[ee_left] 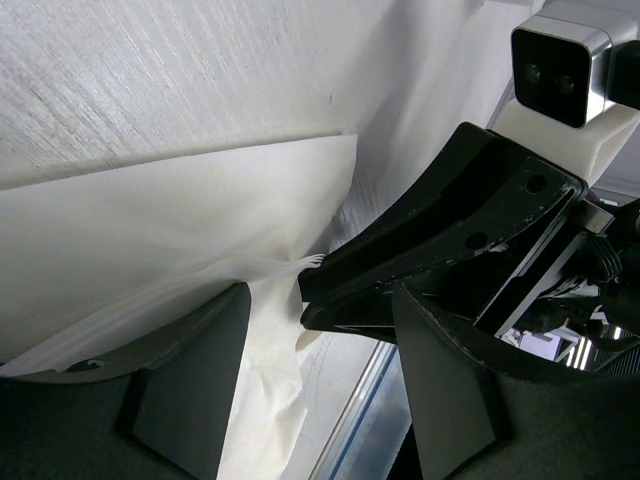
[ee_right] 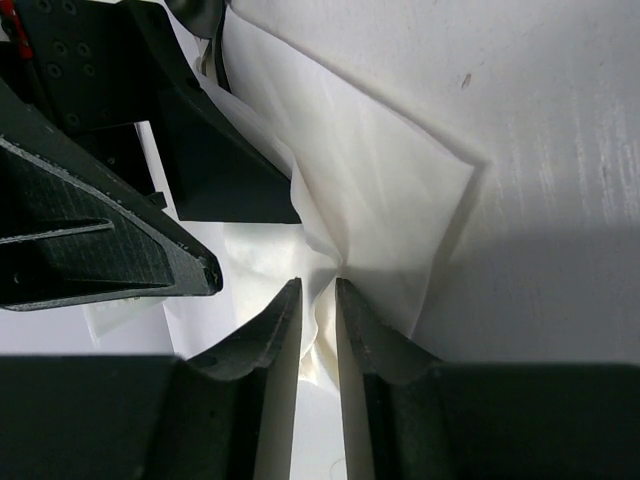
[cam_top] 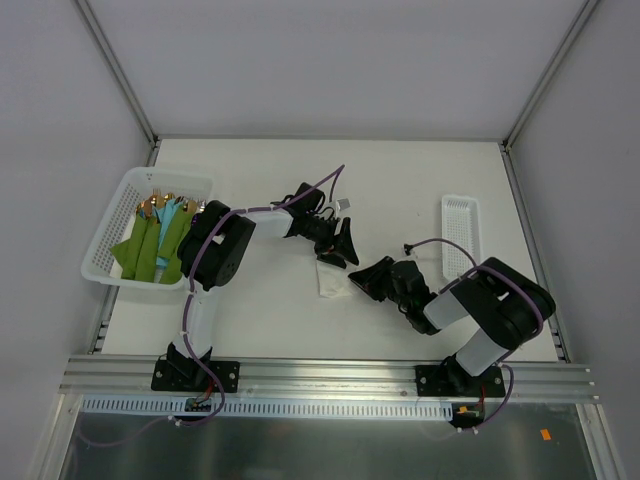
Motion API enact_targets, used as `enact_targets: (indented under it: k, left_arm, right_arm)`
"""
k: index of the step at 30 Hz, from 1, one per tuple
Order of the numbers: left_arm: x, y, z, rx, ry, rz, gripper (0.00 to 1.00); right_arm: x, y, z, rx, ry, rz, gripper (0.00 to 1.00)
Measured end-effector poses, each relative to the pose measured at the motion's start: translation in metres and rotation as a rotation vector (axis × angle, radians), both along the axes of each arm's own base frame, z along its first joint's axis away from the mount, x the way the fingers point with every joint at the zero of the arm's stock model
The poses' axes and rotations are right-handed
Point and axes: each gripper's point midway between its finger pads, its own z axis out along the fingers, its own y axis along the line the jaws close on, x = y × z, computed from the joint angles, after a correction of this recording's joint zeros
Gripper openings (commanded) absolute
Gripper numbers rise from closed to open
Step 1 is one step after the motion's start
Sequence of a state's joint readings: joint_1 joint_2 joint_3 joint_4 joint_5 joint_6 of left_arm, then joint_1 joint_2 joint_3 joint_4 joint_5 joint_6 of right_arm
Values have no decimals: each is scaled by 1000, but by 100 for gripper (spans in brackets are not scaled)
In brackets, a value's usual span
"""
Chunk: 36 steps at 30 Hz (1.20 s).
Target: Place the utensils on the paper napkin and roll it up
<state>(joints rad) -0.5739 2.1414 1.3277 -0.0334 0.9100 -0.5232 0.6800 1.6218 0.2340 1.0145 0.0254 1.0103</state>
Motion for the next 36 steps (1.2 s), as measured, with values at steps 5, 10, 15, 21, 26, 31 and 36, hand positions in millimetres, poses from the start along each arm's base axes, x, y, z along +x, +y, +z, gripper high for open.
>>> enact_targets:
  k: [5, 10, 15, 21, 26, 31, 36]
  left_arm:
    - [1, 1, 0, -1, 1, 3, 61]
    - [0, 2, -1, -5, 3, 2, 60]
    - [0, 2, 0, -9, 4, 0, 60]
    - [-1, 2, -1, -20, 13, -8, 60]
    - [0, 3, -1, -24, 15, -7, 60]
    - [0, 3, -1, -28, 18, -10, 60]
    - [-1, 3, -1, -30, 19, -11, 60]
  right_arm:
    - [0, 0, 0, 0, -2, 4, 21]
    - [3, 0, 6, 13, -13, 3, 17]
    - [5, 2, 12, 35, -20, 18, 12]
    - [9, 8, 21, 88, -43, 38, 11]
    - [11, 12, 16, 133, -28, 41, 18]
    - [10, 12, 17, 159, -25, 33, 20]
    - [9, 14, 17, 175, -16, 34, 19]
